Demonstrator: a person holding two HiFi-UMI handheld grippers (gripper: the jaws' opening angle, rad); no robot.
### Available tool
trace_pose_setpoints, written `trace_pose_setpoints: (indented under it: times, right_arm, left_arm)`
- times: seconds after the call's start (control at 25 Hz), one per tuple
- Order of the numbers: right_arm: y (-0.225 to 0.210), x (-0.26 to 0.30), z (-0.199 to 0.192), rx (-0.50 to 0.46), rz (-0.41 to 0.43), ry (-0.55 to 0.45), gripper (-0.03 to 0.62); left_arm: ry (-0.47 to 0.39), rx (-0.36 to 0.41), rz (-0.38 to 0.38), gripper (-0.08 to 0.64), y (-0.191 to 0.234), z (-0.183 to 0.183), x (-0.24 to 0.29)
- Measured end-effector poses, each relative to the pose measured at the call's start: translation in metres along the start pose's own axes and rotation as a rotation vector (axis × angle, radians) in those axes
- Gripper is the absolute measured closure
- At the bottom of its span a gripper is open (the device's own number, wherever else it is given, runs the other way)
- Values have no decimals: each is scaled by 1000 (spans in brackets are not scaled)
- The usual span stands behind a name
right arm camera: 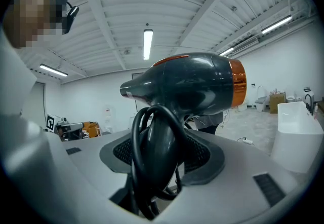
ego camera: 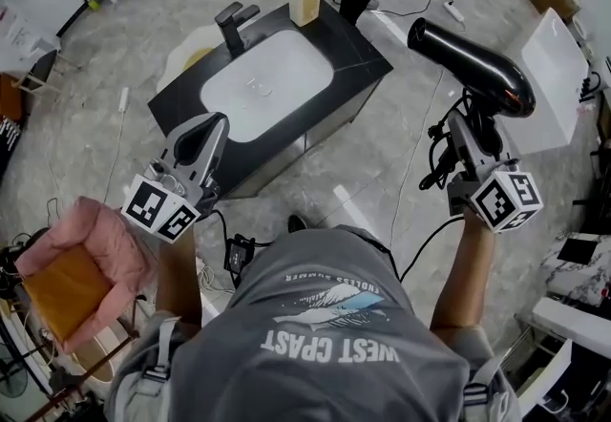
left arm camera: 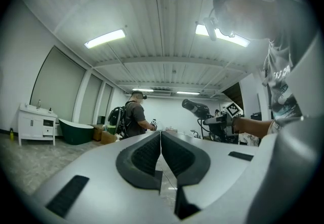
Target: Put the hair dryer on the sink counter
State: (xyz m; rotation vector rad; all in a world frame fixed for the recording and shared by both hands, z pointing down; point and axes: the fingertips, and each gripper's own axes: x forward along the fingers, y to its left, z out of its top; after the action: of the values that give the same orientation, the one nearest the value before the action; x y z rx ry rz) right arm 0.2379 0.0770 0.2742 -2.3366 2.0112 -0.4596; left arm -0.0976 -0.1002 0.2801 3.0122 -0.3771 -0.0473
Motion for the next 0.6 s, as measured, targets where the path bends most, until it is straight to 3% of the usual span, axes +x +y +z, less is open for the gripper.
trace_pose_setpoints:
  times: [0.28, 0.6]
  right_arm:
    - [9, 46, 1, -11, 45, 36, 347]
    - [-4, 120, -3, -27, 140, 94, 345]
  left_arm:
    - [-17, -9, 54, 540, 22, 0, -21]
    - [-10, -15, 201, 540, 37, -7, -41]
